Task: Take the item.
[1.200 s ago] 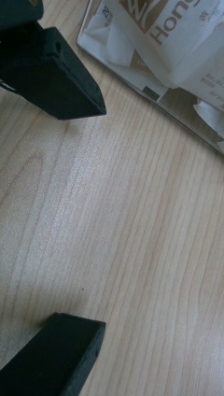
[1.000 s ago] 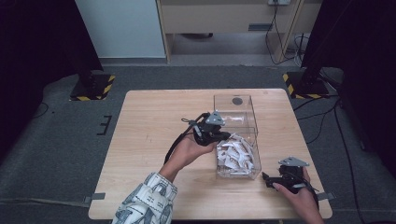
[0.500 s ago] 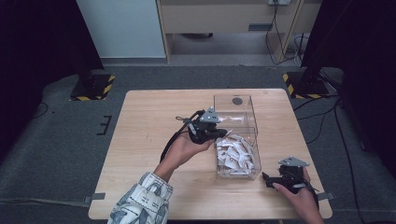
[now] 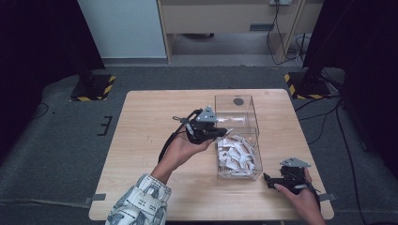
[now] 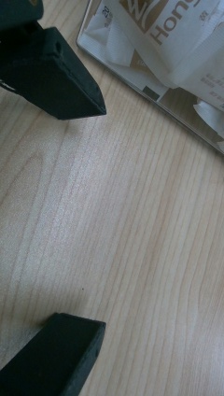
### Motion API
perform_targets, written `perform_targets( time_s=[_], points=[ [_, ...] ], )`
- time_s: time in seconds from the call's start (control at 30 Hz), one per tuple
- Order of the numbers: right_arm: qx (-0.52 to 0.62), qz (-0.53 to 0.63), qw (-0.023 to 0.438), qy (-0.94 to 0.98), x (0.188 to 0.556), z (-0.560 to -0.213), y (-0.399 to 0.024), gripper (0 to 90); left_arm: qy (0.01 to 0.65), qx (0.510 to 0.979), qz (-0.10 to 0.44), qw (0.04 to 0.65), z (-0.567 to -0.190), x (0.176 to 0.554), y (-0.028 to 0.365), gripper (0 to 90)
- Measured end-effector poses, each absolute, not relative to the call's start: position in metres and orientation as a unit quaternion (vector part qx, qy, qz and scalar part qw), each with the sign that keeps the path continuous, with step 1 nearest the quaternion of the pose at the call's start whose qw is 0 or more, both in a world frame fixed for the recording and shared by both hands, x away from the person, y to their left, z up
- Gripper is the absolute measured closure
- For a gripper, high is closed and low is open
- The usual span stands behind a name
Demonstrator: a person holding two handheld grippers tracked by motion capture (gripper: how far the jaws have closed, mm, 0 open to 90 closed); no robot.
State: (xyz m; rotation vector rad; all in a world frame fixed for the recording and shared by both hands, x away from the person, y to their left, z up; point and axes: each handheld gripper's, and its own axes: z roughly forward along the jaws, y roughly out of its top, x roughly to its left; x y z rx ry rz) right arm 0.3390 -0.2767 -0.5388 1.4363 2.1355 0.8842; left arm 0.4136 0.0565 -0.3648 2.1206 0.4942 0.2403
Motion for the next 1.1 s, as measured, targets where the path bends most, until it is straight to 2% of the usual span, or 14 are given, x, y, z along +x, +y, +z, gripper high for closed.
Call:
perform_targets(
  time_s=[0.63, 1.1],
  points=[
    [0.516, 0.318, 0.209, 0.768, 0.339, -0.539, -0.277, 0.8, 0.209, 0.858, 0.112, 0.456, -0.357, 0.417, 0.075, 90.0],
    [0.516, 0.318, 0.209, 0.768, 0.339, -0.539, -0.277, 0.8, 0.229, 0.856, 0.130, 0.444, -0.369, 0.431, 0.098, 90.0]
  ],
)
